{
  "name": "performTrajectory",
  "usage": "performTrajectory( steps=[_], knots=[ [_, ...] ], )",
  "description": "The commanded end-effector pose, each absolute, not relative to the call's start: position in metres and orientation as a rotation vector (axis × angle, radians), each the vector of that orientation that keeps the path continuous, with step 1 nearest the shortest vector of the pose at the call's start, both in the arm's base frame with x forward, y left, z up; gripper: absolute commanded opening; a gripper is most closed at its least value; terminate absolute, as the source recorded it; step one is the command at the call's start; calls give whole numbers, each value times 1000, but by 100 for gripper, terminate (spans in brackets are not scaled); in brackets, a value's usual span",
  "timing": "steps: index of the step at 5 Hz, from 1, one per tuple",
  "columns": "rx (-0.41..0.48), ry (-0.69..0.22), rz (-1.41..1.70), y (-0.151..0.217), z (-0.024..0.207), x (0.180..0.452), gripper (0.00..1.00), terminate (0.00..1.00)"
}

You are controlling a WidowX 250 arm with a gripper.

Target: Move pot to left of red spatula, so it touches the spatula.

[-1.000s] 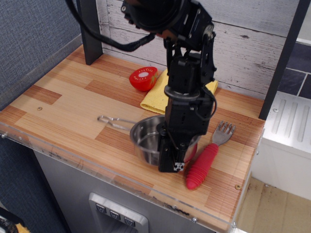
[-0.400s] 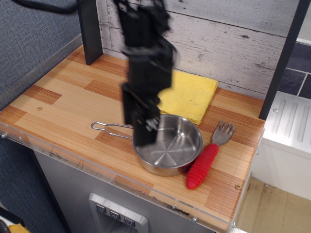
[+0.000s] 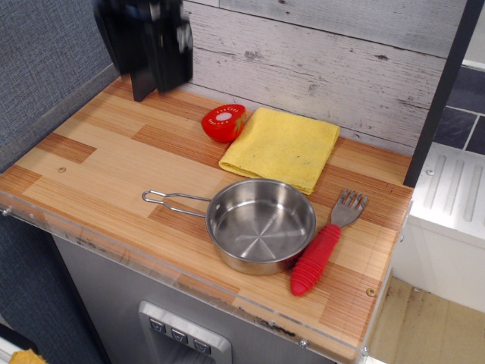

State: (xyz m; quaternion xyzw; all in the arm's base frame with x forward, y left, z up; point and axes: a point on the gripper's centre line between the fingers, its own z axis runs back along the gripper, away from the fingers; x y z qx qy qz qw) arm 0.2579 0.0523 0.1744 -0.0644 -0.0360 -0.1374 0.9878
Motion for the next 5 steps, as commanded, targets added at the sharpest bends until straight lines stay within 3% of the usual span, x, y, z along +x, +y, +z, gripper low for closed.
performTrajectory(
  steps=[1,4,5],
  knots=[
    [64,-85,98,62,185,237,100,0],
    [66,-87,106,62,185,236,100,0],
    [66,-87,106,62,185,236,100,100]
  ],
)
